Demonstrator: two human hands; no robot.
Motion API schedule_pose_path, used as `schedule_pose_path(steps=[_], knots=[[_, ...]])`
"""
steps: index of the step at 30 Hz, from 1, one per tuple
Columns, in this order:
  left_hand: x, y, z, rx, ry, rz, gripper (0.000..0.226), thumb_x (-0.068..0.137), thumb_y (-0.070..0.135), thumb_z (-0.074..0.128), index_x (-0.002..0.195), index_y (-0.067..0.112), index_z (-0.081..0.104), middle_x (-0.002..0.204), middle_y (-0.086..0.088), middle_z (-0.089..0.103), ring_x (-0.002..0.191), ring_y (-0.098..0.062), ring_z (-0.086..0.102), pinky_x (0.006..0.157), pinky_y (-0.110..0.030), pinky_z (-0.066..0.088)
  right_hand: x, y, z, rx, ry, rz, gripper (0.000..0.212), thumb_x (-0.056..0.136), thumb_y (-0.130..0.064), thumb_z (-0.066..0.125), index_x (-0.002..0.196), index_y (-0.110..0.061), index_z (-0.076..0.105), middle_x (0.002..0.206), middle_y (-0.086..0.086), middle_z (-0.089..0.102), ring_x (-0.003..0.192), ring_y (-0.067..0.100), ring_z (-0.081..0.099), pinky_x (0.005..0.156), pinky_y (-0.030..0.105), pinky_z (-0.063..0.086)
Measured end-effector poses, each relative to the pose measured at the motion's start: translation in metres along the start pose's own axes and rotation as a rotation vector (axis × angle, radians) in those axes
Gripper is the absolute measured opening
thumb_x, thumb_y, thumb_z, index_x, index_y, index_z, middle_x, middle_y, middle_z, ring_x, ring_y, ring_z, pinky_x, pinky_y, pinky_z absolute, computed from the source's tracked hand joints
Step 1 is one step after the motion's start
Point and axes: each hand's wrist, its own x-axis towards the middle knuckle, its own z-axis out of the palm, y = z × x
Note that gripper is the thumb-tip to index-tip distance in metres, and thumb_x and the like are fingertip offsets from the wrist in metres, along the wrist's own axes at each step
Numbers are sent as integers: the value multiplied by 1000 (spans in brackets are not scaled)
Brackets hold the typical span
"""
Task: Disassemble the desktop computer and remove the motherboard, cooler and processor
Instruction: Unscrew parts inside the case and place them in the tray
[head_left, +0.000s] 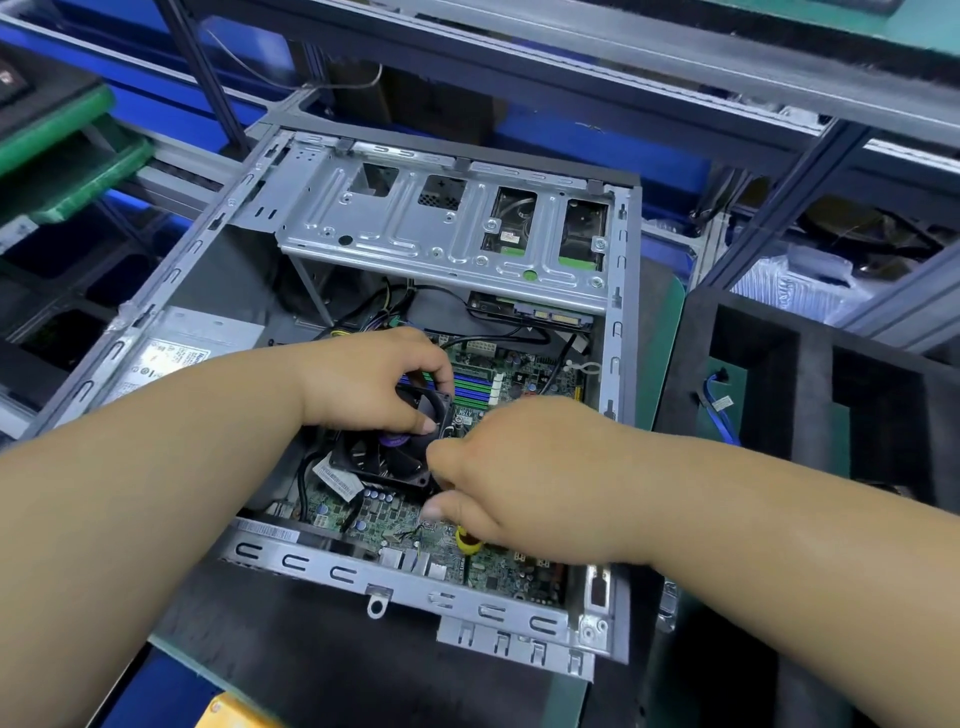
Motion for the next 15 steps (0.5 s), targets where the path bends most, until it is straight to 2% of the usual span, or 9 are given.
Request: schedule_pose_path(steps=[4, 7, 9, 11, 13, 15], knots=[[0, 1, 0, -6, 2, 4, 34, 75, 26, 75, 104, 38, 61, 111, 13, 48, 108, -11, 52, 99, -36, 42, -1, 3, 1, 276, -37, 19, 23, 100, -34, 45, 114, -17, 39, 71, -6, 44, 84, 21, 50, 72, 40, 46], [-1, 1, -1, 11, -2, 9, 34, 76, 31, 75, 106, 37, 60, 112, 12, 48, 109, -10, 51, 101, -35, 40, 0, 6, -3, 344, -117, 5, 12, 97, -24, 49, 107, -19, 45, 91, -4, 51, 98, 17, 44, 82, 35, 42], [-1, 2, -1, 21, -4, 3, 35, 76, 34, 76, 106, 38, 60, 112, 12, 48, 110, -10, 50, 101, -35, 40, 0, 6, -3, 328, -118, 5, 9, 96, -27, 48, 102, -20, 51, 96, -2, 57, 99, 20, 49, 82, 37, 45], [-1, 2, -2, 18, 1, -6, 35, 76, 34, 76, 106, 38, 60, 112, 12, 48, 110, -10, 50, 101, -34, 39, 0, 6, 2, 248, -33, -18, 25, 98, -43, 40, 96, -21, 54, 79, -4, 54, 85, 21, 53, 68, 38, 46], [-1, 3, -1, 15, 1, -11, 35, 76, 33, 76, 106, 38, 60, 113, 12, 48, 110, -10, 50, 101, -35, 39, 2, 8, 13, 157, 67, -31, 41, 95, -54, 27, 86, -23, 52, 61, -9, 44, 63, 18, 50, 50, 31, 37], [-2, 3, -1, 7, -4, -16, 34, 76, 33, 76, 106, 38, 60, 112, 13, 48, 109, -10, 51, 101, -35, 40, 4, 12, 29, 140, 106, -9, 30, 89, -51, 25, 77, -30, 41, 51, -11, 36, 45, 10, 39, 39, 27, 35]])
